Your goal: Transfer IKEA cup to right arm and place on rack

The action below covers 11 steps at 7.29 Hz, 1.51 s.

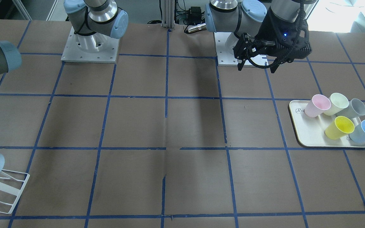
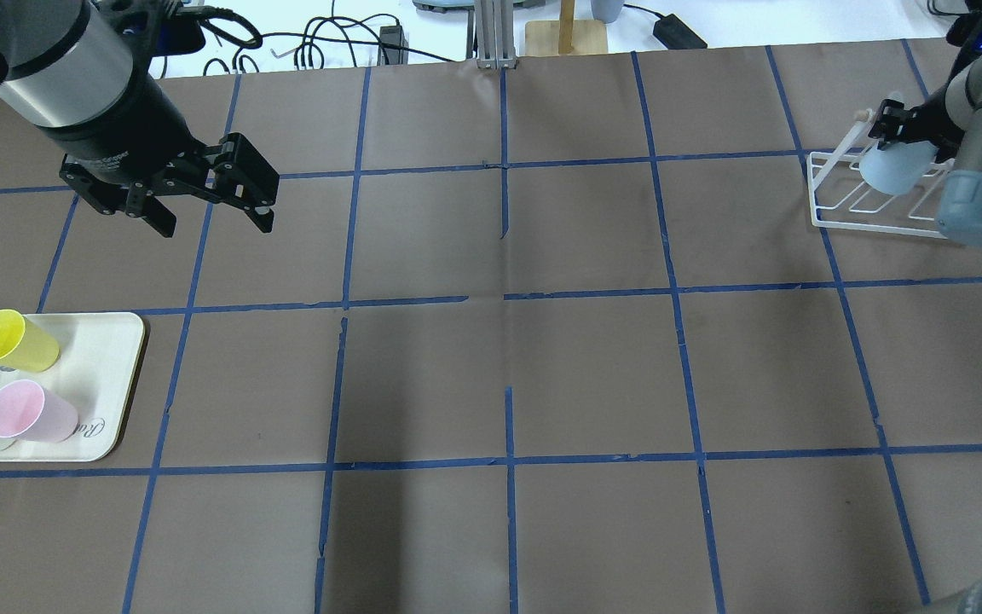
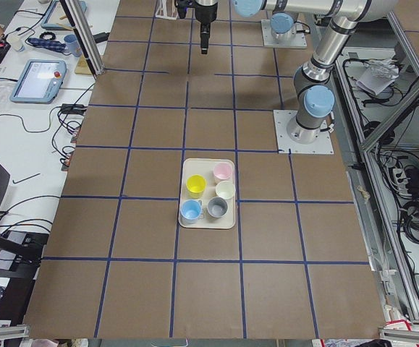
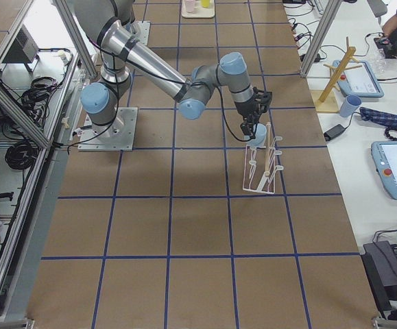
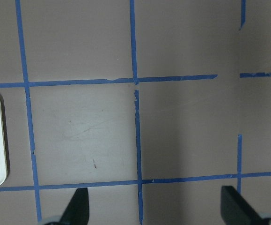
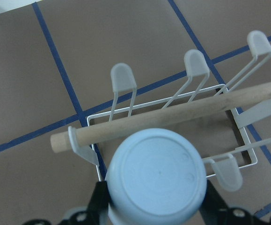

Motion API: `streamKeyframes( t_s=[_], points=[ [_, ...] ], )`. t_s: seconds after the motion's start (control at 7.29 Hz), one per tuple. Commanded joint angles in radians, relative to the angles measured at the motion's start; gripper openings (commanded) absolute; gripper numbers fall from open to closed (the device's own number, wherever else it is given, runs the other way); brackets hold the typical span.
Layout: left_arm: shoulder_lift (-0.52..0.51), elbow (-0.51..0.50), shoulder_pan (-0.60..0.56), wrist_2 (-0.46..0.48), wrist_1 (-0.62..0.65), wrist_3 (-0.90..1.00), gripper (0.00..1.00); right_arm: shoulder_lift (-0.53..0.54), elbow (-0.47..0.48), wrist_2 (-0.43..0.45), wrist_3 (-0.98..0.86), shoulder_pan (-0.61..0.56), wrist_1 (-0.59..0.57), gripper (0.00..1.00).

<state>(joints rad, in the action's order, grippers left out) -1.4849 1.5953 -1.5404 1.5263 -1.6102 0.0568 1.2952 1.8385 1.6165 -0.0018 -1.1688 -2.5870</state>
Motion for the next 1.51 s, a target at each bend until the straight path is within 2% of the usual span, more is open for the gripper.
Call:
streamKeyframes(
  t_s=[0.0, 0.41, 0.55, 0.82, 1.1, 1.23, 1.37],
  points=[
    [0.000, 0.000, 0.000, 0.000, 0.010, -0.002, 1.00, 0.001, -0.004, 0.000, -0.001, 0.000, -0.002, 1.00],
    [0.000, 0.000, 0.000, 0.000, 0.010, -0.002, 1.00, 0.010, 0.001, 0.003, -0.001, 0.000, 0.011, 1.00],
    [0.000, 0.000, 0.000, 0.000, 0.010, -0.002, 1.00, 0.031, -0.008, 0.005, -0.003, 0.000, 0.060, 1.00],
    [0.002, 0.000, 0.002, 0.000, 0.010, 0.000, 1.00, 0.163, -0.013, 0.000, -0.003, -0.002, 0.323, 1.00],
    [0.003, -0.002, 0.003, 0.002, 0.009, -0.002, 1.00, 0.322, -0.013, -0.001, -0.006, -0.018, 0.642, 1.00],
    [0.009, -0.002, 0.005, 0.005, 0.007, -0.003, 1.00, 0.366, -0.013, 0.008, -0.013, -0.052, 0.678, 1.00],
    [0.020, 0.000, 0.005, 0.029, 0.007, -0.003, 1.00, 0.404, -0.018, -0.001, -0.006, -0.074, 0.832, 1.00]
  ],
)
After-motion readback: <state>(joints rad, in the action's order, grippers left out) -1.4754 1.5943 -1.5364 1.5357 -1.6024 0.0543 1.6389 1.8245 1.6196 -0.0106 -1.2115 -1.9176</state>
